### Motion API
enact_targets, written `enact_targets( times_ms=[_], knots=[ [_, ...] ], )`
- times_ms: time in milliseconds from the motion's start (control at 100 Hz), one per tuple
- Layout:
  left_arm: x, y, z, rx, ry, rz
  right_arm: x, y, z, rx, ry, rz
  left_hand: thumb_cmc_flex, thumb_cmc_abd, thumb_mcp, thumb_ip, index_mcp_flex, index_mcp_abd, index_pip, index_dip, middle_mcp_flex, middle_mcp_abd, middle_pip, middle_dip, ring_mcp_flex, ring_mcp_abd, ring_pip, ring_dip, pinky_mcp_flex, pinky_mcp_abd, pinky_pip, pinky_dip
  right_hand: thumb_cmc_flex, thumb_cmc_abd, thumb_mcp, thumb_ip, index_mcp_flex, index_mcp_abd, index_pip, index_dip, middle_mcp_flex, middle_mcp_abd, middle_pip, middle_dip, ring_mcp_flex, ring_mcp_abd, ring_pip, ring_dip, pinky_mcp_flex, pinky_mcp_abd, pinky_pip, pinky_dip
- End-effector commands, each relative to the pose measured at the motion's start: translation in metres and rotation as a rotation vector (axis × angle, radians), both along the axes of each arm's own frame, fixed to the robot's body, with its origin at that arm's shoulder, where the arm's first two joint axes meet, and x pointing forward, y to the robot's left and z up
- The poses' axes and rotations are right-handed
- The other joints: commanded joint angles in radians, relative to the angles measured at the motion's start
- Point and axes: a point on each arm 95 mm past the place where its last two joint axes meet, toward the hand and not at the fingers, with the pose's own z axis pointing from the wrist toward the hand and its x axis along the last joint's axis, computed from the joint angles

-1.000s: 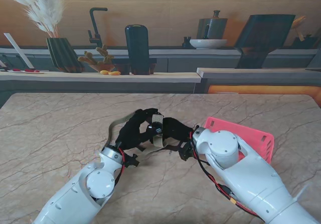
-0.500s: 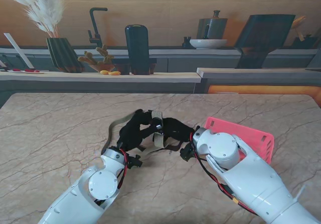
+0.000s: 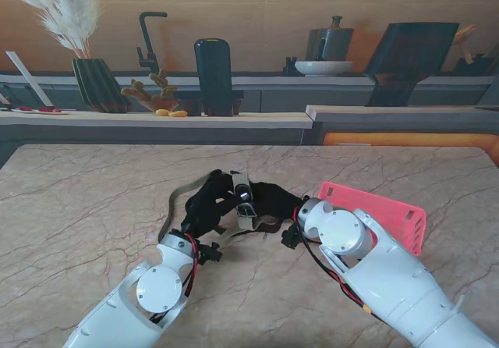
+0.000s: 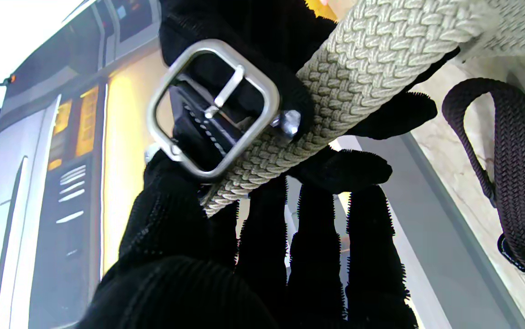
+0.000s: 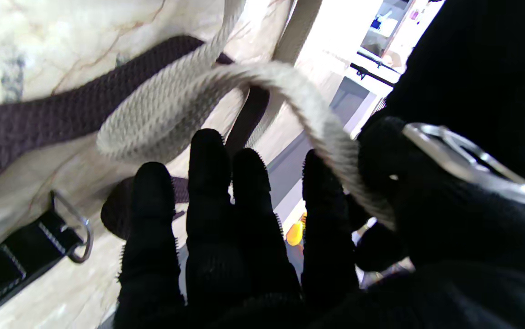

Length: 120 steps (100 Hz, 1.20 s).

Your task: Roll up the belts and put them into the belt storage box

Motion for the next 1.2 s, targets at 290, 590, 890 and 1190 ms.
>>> enact_targets(
  times_ms=[290, 590, 890, 1190],
  knots=[
    [-0.004, -0.005, 0.007, -0.059, 0.012, 0.013, -0.003, 0.001, -0.012, -0.165, -0.217, -0.108, 0.124, 0.109, 0.057, 0.045, -0.07, -0.06, 0.058, 0.019, 0.055, 0.017, 0.062, 0.002, 0.115, 0.012, 0.161, 0.031, 0.048, -0.02, 0.069, 0.027, -0.117, 0.056, -0.025, 0.046, 0.074, 0.042, -0.007, 0.03, 0.16, 0.039, 0.116, 0.014, 0.137, 0.036, 0.21, 0.08, 0.085, 0.006, 0.197, 0.0],
    [-0.001, -0.002, 0.007, -0.047, 0.006, 0.049, -0.013, -0.017, -0.008, -0.128, -0.237, -0.1, 0.133, 0.104, 0.101, 0.058, -0.125, -0.071, 0.048, 0.008, 0.046, 0.018, 0.088, 0.013, 0.123, 0.017, 0.183, 0.034, 0.068, -0.01, 0.078, 0.028, -0.066, -0.089, -0.006, 0.019, -0.049, 0.038, -0.057, 0.019, 0.037, 0.01, 0.056, -0.001, 0.052, -0.008, 0.128, 0.05, 0.025, -0.017, 0.148, -0.056],
    [0.0, -0.003, 0.007, 0.004, -0.016, 0.058, -0.029, -0.032, 0.022, -0.057, -0.401, -0.131, 0.133, 0.069, 0.162, 0.052, -0.14, -0.091, 0.058, -0.039, 0.105, -0.015, 0.241, 0.116, 0.206, 0.007, 0.304, 0.097, 0.104, 0.004, 0.156, 0.053, -0.093, -0.054, -0.099, 0.034, -0.089, -0.091, -0.036, 0.039, -0.038, 0.005, 0.011, -0.008, -0.007, -0.016, 0.08, 0.044, 0.001, -0.021, 0.093, -0.037],
    [0.003, -0.006, 0.004, 0.125, -0.095, 0.031, -0.029, -0.017, 0.041, -0.028, -0.569, -0.151, 0.099, 0.102, 0.142, 0.08, -0.223, -0.013, -0.303, -0.321, 0.133, -0.057, 0.217, 0.22, 0.215, 0.005, 0.315, 0.131, 0.096, 0.002, 0.178, 0.062, -0.12, -0.071, -0.073, 0.023, -0.158, 0.029, -0.032, 0.011, -0.09, 0.002, 0.041, -0.004, -0.028, -0.033, 0.087, 0.035, 0.011, -0.03, 0.092, -0.023]
  ],
)
